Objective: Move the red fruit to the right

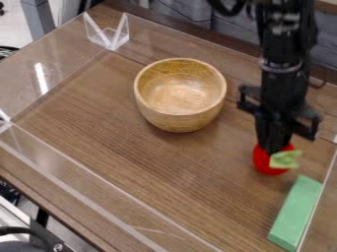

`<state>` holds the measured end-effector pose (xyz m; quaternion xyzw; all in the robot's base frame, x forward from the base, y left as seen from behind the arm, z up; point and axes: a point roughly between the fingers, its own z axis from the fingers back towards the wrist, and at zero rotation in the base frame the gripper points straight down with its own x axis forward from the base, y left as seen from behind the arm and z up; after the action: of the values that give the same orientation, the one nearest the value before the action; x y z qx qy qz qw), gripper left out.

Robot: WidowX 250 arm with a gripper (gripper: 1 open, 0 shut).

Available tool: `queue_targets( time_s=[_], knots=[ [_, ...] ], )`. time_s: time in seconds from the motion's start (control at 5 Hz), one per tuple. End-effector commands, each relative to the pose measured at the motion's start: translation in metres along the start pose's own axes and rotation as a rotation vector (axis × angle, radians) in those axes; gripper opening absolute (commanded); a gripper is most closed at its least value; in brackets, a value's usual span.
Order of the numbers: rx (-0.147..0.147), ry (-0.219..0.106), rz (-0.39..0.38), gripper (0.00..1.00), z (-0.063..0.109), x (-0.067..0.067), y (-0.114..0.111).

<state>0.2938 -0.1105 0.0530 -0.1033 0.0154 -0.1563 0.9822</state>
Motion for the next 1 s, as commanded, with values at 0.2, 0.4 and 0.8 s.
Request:
queue_targets(
  time_s=[0.2,0.4,0.8],
  knots=[
    [-0.008,-0.008,-0.133,1.0,-0.003,0.001,0.0],
    [-0.004,0.0,-0.176,1.0,-0.008,-0.001,-0.003],
    [0.022,-0.019,-0.118,1.0,-0.004,0.0,-0.002]
  ],
)
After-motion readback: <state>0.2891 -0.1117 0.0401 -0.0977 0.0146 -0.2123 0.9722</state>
